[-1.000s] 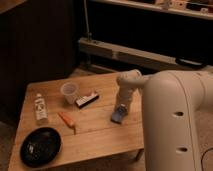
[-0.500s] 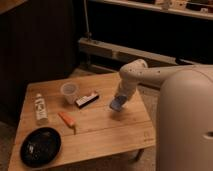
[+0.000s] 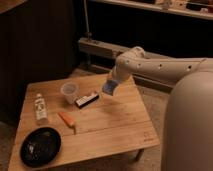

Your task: Place the white sponge in the ceramic cup

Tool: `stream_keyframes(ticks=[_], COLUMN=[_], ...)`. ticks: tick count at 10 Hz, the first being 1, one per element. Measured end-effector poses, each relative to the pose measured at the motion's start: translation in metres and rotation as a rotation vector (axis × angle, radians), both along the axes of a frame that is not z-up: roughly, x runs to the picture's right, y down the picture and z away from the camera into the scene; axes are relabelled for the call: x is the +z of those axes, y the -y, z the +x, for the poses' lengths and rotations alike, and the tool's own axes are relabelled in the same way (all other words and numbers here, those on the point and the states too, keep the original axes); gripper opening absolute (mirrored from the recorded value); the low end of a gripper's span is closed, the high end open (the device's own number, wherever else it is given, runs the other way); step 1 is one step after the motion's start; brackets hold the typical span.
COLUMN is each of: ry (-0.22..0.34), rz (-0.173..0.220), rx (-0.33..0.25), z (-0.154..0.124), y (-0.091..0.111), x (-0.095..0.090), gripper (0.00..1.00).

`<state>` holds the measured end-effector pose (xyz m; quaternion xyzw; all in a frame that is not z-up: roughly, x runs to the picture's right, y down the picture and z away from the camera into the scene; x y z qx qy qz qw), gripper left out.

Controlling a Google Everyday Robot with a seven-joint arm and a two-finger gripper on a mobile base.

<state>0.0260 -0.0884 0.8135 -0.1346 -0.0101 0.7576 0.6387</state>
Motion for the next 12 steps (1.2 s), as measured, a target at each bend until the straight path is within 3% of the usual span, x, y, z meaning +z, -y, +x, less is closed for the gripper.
stream_keyframes(ticks=[3, 5, 7, 9, 12], ry=[0.112, 0.181, 0.249, 0.300, 0.314], rz=[0.115, 0.172, 0.228, 0.294, 0.307], rx=[-0.096, -0.157, -0.214, -0.277, -0.287], z=[-0.071, -0.106, -0.137, -0.152, -0.156], y=[0.038, 0.052, 0.051, 0.047, 0.045], x=[-0.009, -0.016, -0.025, -0.029, -0.031], gripper=[0.00, 0.00, 0.00, 0.00, 0.00])
